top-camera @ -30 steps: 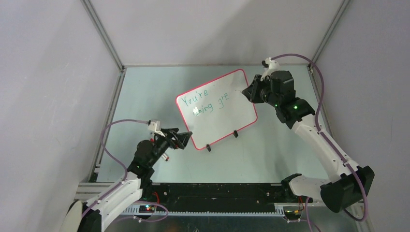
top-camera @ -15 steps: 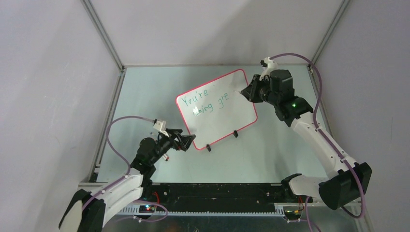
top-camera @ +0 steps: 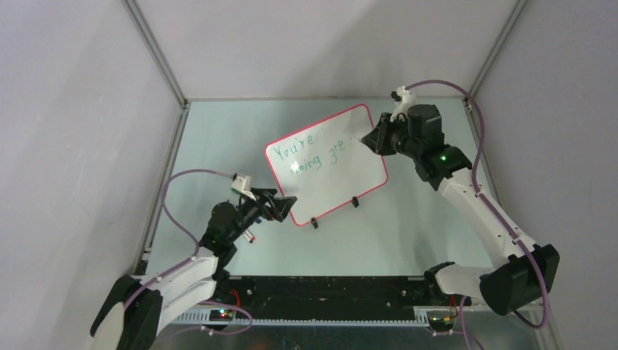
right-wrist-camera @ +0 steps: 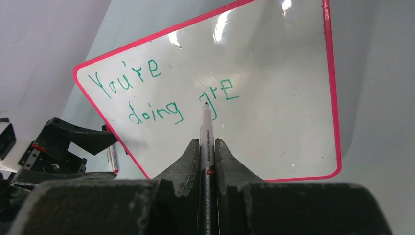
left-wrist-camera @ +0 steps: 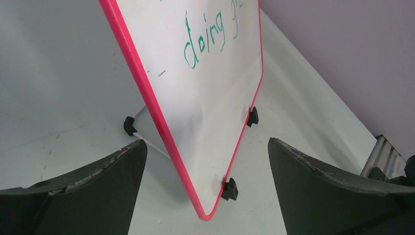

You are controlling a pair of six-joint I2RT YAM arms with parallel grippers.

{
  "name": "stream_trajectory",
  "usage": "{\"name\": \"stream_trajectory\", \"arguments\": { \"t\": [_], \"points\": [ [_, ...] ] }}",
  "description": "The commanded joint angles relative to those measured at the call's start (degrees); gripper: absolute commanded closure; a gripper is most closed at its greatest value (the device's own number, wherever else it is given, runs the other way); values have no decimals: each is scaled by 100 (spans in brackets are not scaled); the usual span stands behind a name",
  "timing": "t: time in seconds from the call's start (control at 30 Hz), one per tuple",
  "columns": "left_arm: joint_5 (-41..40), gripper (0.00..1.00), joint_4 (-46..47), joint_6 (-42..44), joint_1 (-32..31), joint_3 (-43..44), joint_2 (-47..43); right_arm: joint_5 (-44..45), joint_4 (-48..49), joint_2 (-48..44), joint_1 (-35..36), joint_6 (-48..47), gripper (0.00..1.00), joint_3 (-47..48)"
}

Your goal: Write a sentence on the whiteboard

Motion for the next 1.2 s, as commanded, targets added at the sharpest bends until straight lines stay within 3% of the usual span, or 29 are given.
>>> {"name": "stream_trajectory", "arguments": {
  "t": [0.0,0.17,0.3,0.6,0.83,1.17],
  "points": [
    [-510,1,544,-101,5,-268,-379,-119,147,-35,-30,-138,100,32],
    [-185,1,618,38,4,-215,-178,-132,127,-40,-31,-148,100,30],
    [-39,1,-148,120,24,301,262,-149,119,-38,-27,-166,100,30],
    [312,17,274,-179,167,585,832,-195,83,-44,-28,-249,100,32],
    [519,36,303,22,198,589,1056,-289,39,30,-29,-312,100,31],
    [315,44,-256,338,233,653,784,174,-108,275,-12,-505,100,26]
  ]
}}
